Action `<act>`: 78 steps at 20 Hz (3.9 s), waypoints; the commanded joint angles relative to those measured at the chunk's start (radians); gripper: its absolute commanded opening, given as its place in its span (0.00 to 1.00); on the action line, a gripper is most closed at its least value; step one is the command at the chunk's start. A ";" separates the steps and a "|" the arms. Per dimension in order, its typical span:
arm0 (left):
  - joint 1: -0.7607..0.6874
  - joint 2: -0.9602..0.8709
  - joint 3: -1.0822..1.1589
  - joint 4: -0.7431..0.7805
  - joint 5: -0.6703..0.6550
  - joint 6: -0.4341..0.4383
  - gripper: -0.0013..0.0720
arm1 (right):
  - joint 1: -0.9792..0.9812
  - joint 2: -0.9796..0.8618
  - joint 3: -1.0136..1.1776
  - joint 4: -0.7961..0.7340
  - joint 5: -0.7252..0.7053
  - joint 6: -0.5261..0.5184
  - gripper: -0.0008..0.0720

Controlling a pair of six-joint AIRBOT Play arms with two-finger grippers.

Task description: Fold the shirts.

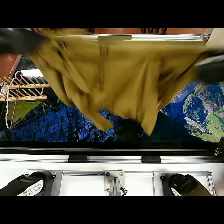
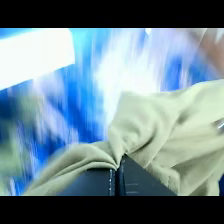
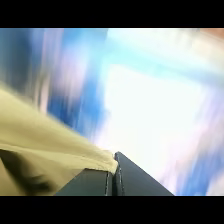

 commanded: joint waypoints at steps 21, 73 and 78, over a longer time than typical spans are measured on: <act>0.029 0.006 -0.569 0.205 -0.134 -0.161 0.08 | -0.016 -0.330 -0.149 0.291 0.373 0.020 0.09; -0.053 -0.262 -0.386 -0.005 0.384 -0.220 0.09 | -0.016 -0.249 -0.243 0.113 0.236 0.179 0.09; -0.071 -0.367 -0.414 -0.005 -0.103 -0.220 1.00 | -0.016 -0.303 -0.243 0.124 0.263 0.168 0.09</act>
